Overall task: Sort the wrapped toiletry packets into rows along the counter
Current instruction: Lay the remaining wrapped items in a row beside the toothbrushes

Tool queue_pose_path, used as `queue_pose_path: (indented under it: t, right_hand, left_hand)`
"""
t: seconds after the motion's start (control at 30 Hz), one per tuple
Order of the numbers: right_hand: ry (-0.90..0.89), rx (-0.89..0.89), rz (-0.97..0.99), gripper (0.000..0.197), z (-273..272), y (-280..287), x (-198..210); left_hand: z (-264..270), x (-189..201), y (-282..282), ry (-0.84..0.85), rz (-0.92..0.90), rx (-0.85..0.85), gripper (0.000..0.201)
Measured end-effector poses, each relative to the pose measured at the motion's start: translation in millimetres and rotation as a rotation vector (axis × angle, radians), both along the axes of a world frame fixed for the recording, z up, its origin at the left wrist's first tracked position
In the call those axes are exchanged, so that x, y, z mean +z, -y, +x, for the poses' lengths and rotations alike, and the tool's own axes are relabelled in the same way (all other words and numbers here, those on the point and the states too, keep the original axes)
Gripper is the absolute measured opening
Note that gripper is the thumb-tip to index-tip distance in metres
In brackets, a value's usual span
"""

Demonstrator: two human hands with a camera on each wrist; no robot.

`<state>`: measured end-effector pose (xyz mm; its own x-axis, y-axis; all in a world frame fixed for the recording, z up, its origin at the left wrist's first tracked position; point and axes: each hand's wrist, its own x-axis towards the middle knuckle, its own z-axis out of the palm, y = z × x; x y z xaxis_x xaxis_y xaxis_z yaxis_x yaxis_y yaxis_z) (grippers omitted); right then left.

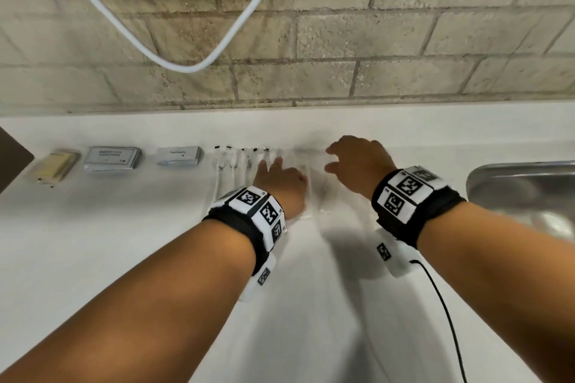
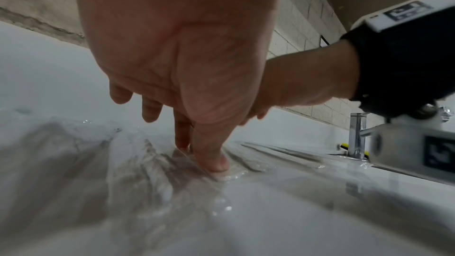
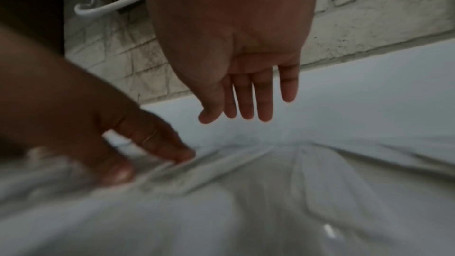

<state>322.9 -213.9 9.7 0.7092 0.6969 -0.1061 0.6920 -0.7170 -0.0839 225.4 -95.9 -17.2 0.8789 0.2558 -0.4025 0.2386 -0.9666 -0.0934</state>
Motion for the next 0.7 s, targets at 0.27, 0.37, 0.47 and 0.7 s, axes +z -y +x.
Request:
queue_pose_path:
  t: [0.27,0.37,0.47,0.7]
  right_hand:
    - [-0.267,0.105,-0.051,0.072,-20,13,-14]
    - [-0.259,0.065,-0.017,0.071,-14,16,-13]
    - [-0.223,0.082,-0.163,0.063,-13,16,-15]
    - [-0.23,0.097,-0.167,0.064,-10,15,-17]
  left_hand:
    - [-4,1,-2,0.024,-0.016,-0.031,0.064]
    - [-9,-1,0,0.07,0.011,-0.025,0.07]
    - [-9,0,2,0.032,0.001,-0.015,0.071]
    - [-7,1,4,-0.034,0.0,0.009,0.068]
